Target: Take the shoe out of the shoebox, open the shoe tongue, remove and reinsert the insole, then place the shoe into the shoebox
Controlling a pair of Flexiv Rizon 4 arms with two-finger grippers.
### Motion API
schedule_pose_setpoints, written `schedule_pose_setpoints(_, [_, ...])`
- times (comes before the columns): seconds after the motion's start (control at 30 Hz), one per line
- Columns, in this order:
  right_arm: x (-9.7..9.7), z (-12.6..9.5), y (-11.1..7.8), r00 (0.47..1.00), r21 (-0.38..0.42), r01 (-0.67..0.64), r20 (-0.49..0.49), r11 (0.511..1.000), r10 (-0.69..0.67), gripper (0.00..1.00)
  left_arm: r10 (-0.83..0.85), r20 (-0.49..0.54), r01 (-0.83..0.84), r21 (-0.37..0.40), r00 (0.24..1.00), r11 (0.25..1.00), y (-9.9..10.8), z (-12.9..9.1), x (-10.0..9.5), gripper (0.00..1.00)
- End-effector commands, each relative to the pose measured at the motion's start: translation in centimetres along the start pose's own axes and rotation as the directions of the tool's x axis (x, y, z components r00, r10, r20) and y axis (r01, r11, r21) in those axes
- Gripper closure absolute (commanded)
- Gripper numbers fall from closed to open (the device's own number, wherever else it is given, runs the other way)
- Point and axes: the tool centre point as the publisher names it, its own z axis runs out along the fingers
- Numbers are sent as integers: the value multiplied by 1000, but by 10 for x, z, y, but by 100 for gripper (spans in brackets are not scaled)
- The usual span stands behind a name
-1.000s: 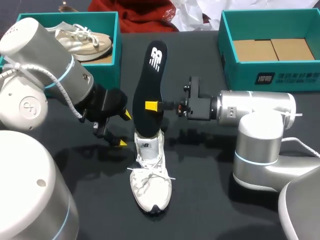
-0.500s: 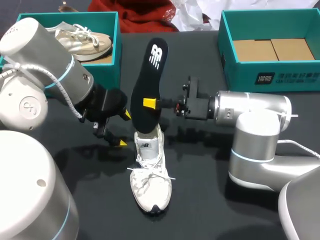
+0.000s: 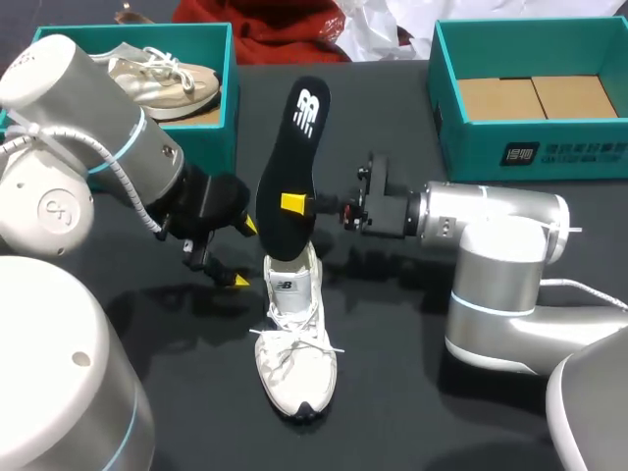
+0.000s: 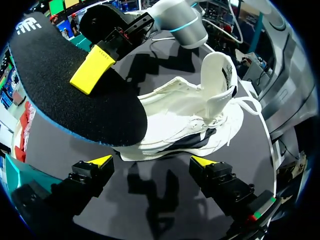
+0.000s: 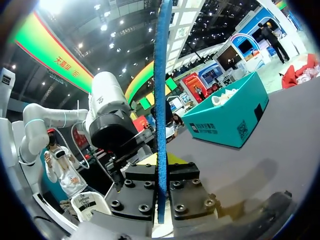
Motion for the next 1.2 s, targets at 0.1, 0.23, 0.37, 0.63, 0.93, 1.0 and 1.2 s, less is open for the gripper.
schedule_pose_setpoints(0.1, [-7, -5, -4, 1000, 2, 1, -10, 1000, -1, 100, 0, 1, 0, -1, 1000, 1000, 0, 2, 0, 0])
schedule_pose_setpoints(0.23, [-9, -6, -5, 1000, 4, 2, -13, 1000, -2, 100, 0, 1, 0, -1, 1000, 1000, 0, 2, 0, 0])
schedule_pose_setpoints(0.37, [-9, -7, -7, 1000, 11, 3, -15, 1000, -3, 100, 0, 1, 0, -1, 1000, 1000, 0, 2, 0, 0])
schedule_pose_setpoints(0.63, [-5, -6, -16, 1000, 28, 2, -21, 1000, -1, 100, 0, 1, 0, -1, 1000, 1000, 0, 2, 0, 0])
schedule_pose_setpoints(0.93, [3, -4, -27, 1000, 64, -1, -7, 998, 1, 100, 0, 1, 0, -1, 1000, 1000, 0, 2, 0, 0])
schedule_pose_setpoints(1.0, [6, -4, -30, 1000, 69, 0, -9, 998, 0, 100, 0, 1, 0, -1, 1000, 1000, 0, 2, 0, 0])
schedule_pose_setpoints(1.2, [11, -4, -37, 1000, 99, -1, -4, 995, 2, 100, 0, 1, 0, -1, 1000, 1000, 0, 2, 0, 0])
